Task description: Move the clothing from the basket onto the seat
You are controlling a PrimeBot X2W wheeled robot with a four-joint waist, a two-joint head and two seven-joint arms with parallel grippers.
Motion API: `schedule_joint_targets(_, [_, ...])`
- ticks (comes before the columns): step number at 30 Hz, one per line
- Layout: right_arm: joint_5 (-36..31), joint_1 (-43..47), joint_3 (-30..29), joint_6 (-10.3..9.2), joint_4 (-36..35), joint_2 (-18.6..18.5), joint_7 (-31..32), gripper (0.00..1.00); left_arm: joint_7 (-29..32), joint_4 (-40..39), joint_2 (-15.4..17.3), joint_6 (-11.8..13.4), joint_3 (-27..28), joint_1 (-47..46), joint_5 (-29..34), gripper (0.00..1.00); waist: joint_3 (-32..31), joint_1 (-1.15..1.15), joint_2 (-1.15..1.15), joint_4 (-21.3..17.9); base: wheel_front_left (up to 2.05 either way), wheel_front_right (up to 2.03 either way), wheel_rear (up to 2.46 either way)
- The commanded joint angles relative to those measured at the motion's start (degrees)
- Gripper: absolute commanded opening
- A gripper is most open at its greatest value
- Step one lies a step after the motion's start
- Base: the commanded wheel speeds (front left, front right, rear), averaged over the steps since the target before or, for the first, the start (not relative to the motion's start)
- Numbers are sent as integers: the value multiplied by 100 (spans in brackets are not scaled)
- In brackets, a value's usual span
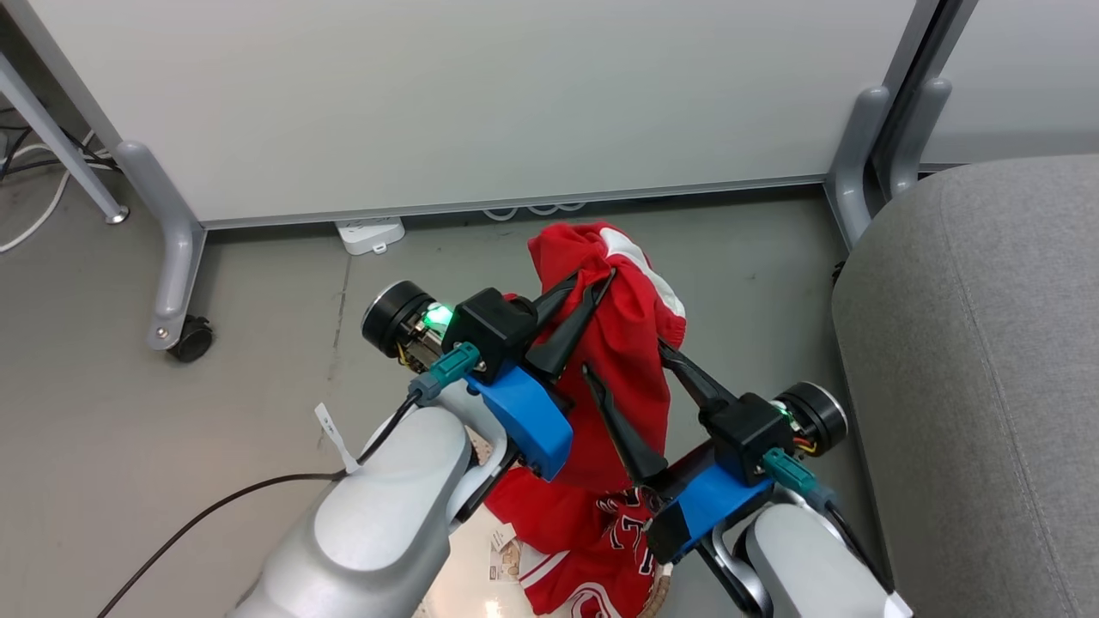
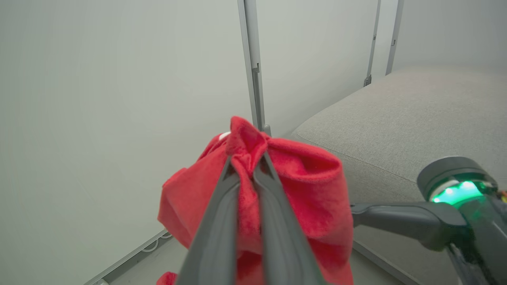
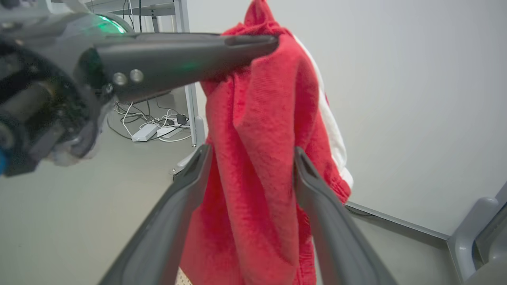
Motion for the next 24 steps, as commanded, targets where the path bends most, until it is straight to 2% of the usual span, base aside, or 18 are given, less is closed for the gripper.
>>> schedule_joint_targets(1, [49, -132, 42, -4, 76, -13, -29, 100, -21, -32, 0, 3, -21, -76, -5, 0, 33, 0, 0, 26, 0, 0, 0])
schedule_joint_targets(10, [176, -682, 177, -4, 714, -12, -17, 98, -41, -100, -37, 22, -200, -168, -72, 0, 135, 0, 0, 127, 0, 0, 0])
schedule_joint_targets(11, [193, -715, 174, -4, 752, -13, -18, 24, -45, -103, -38, 26, -213, -177, -90, 0, 135, 0, 0, 137, 0, 0, 0])
schedule_joint_targets(12, [221, -740, 174, -4, 784, -12, -17, 0, -49, -107, -41, 30, -228, -192, -105, 0, 141, 0, 0, 144, 0, 0, 0])
schedule_joint_targets(24, [313, -733, 122, -4, 871, -12, -18, 0, -83, -16, -55, 68, -329, -235, -199, 0, 103, 0, 0, 99, 0, 0, 0])
